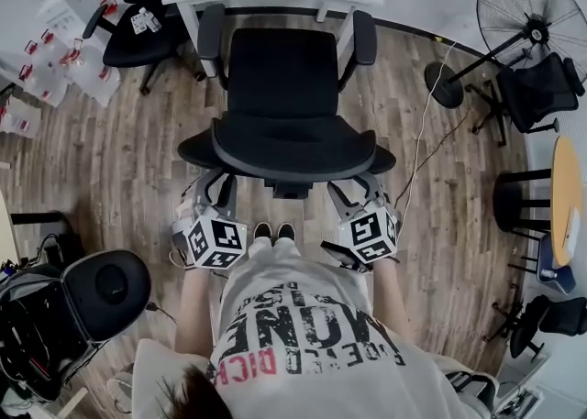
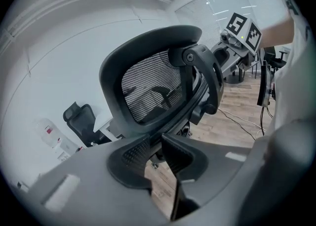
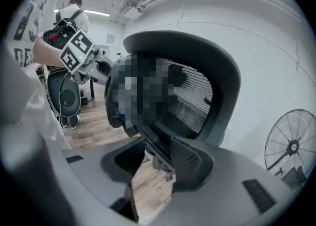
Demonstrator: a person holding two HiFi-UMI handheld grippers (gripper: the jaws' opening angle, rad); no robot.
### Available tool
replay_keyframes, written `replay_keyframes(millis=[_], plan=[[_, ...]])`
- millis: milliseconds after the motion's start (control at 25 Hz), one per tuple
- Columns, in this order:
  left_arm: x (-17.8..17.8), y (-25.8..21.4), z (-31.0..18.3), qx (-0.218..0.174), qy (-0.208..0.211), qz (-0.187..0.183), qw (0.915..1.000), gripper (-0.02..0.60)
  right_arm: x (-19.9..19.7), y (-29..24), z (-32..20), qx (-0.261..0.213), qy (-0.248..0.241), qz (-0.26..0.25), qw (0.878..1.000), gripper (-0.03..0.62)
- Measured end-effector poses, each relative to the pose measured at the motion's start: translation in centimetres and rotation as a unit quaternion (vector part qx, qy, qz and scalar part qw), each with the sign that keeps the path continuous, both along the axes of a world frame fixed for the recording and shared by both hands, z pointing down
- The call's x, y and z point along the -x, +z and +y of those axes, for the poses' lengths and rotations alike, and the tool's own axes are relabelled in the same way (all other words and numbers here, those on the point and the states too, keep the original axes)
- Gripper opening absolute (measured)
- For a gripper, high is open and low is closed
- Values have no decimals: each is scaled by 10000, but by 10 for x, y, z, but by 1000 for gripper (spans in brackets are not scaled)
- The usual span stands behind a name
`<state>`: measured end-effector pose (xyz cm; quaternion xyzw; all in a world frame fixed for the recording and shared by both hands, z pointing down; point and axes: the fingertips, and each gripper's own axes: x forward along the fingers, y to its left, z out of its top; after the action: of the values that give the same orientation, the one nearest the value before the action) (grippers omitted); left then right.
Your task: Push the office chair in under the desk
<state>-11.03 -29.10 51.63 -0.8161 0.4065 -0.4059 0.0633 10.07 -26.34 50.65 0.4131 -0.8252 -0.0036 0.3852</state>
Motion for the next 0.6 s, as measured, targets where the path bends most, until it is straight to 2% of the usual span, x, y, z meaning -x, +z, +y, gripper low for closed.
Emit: replay_keyframes(millis=[600], plan=[[-10,1,-18,-30,19,115,9999,86,-11,2,-16,-53,109,14,9999,153]])
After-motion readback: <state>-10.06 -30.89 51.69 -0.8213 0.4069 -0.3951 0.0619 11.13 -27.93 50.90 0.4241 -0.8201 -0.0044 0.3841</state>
